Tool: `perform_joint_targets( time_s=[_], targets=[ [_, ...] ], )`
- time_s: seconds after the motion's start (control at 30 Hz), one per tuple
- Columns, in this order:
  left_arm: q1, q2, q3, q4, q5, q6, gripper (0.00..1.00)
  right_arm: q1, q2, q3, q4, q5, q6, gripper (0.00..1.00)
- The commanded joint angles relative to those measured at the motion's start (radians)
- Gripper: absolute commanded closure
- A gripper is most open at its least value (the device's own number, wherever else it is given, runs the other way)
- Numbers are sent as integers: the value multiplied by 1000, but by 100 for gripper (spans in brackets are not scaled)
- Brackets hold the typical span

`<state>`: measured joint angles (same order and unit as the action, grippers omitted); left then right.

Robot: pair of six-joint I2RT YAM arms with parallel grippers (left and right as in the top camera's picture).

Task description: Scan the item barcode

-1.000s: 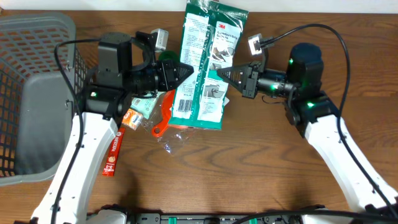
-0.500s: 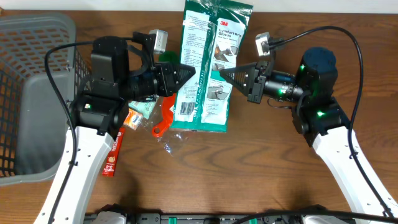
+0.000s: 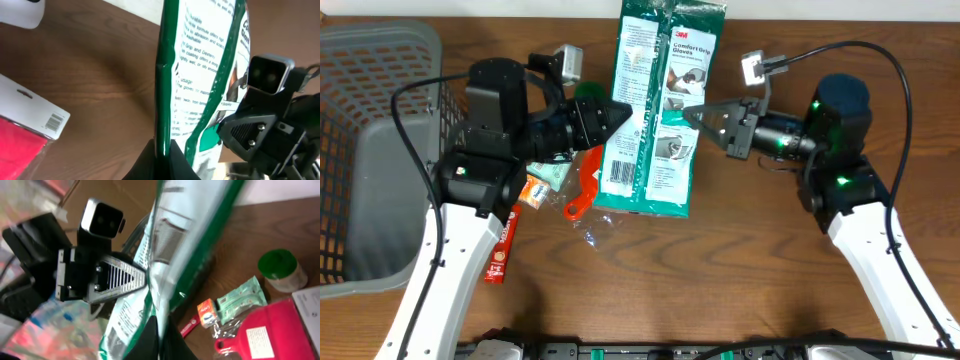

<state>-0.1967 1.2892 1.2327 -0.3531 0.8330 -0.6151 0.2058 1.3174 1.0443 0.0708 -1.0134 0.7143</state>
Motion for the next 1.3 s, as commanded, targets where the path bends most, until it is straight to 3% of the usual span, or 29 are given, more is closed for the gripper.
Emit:
perform_joint_targets(
  time_s=[0.0, 0.5, 0.83, 0.97, 1.03, 1.1, 1.17, 1.27],
  targets=[
    [50, -2, -2, 0, -85, -72, 93, -68, -15, 1, -1, 8, 92, 99],
    [50, 5, -2, -1, -86, -69, 93, -71, -15, 1, -5, 6, 100, 99],
    [50, 10, -2, -18, -86, 2, 92, -72, -15, 1, -5, 10, 100, 99],
    [50, 10, -2, -55, -90, 56, 83, -72, -15, 1, -5, 10, 95, 99],
    [50, 10, -2, -79, -110, 82, 57, -72, -15, 1, -5, 11, 77, 99],
    [50, 10, -2, -105, -145, 92, 39, -72, -15, 1, -14, 21, 48, 99],
    [50, 11, -2, -127, -176, 92, 30, -77, -14, 1, -34, 37, 23, 99],
    [50, 11, -2, -144, -195, 121, 26, -83, -7, 1, -79, 64, -26, 99]
  ],
)
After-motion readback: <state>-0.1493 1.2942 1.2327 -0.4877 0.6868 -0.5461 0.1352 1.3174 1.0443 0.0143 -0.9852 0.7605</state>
